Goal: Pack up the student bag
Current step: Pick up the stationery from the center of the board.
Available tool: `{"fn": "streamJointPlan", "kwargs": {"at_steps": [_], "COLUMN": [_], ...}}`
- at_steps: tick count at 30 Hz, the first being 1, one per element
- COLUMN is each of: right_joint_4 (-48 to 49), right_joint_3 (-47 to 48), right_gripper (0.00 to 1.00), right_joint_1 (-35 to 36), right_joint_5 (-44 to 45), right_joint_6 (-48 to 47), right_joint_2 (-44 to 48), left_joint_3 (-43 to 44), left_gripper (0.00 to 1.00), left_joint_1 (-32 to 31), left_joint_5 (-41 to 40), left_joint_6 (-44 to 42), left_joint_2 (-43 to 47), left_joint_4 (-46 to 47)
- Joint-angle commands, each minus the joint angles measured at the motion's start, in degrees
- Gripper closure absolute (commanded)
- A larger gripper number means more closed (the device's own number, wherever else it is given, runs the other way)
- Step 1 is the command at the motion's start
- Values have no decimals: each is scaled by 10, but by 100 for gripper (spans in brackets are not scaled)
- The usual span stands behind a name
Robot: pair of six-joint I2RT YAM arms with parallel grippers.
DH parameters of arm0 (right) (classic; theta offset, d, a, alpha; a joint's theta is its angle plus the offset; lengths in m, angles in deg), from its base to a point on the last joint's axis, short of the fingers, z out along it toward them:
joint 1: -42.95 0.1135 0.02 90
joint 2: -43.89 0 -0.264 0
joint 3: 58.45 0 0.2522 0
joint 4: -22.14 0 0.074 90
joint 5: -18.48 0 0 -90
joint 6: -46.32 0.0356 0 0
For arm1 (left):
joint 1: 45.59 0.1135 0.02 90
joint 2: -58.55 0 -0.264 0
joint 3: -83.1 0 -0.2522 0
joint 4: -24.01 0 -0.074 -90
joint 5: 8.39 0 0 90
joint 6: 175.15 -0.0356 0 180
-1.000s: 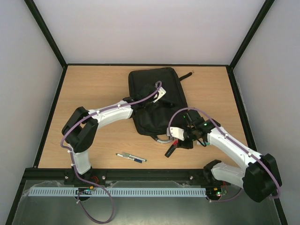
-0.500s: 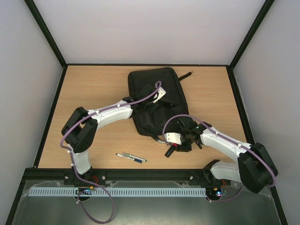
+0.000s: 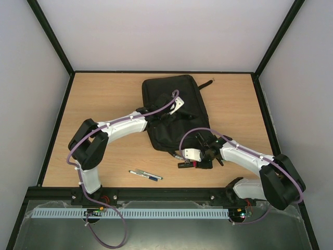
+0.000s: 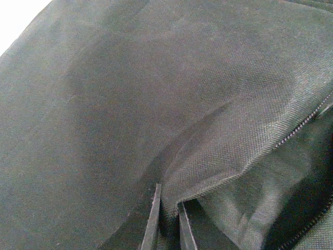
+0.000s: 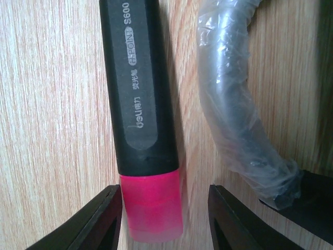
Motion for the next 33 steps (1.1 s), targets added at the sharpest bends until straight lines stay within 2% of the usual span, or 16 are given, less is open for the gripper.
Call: {"fn": "streamJointPlan", "kwargs": {"at_steps": [1, 7, 16, 18, 21, 22, 26, 33], "right_joint_4": [-28, -13, -12, -12, -6, -1, 2, -105], "right_joint_3": [-2, -14, -25, -28, -34, -36, -31, 33], "right_gripper": [55, 55, 75, 75, 63, 64, 79, 84], "right_joint_1": [4, 21, 30, 30, 30, 30, 30, 28], "right_joint_5": [-9, -2, 36, 48, 56, 58, 64, 46], "right_joint_6": [32, 68, 101, 107, 120, 126, 152, 147], "right_joint_2": [2, 2, 12, 26, 29, 26, 13, 107], "left_joint_3": [21, 20, 28, 32, 31, 31, 36, 52], "left_gripper": [94, 94, 93, 93, 92, 92, 92, 92], "left_joint_1": [2, 2, 2, 2, 2, 2, 1, -3], "left_joint_5": [10, 11, 16, 17, 18, 18, 18, 17], "left_joint_6": [13, 13, 19, 22, 23, 24, 28, 40], "left_joint_2": [8, 6, 4, 4, 7, 7, 6, 11], "left_joint_4": [-12, -12, -18, -22, -22, -22, -26, -43]}}
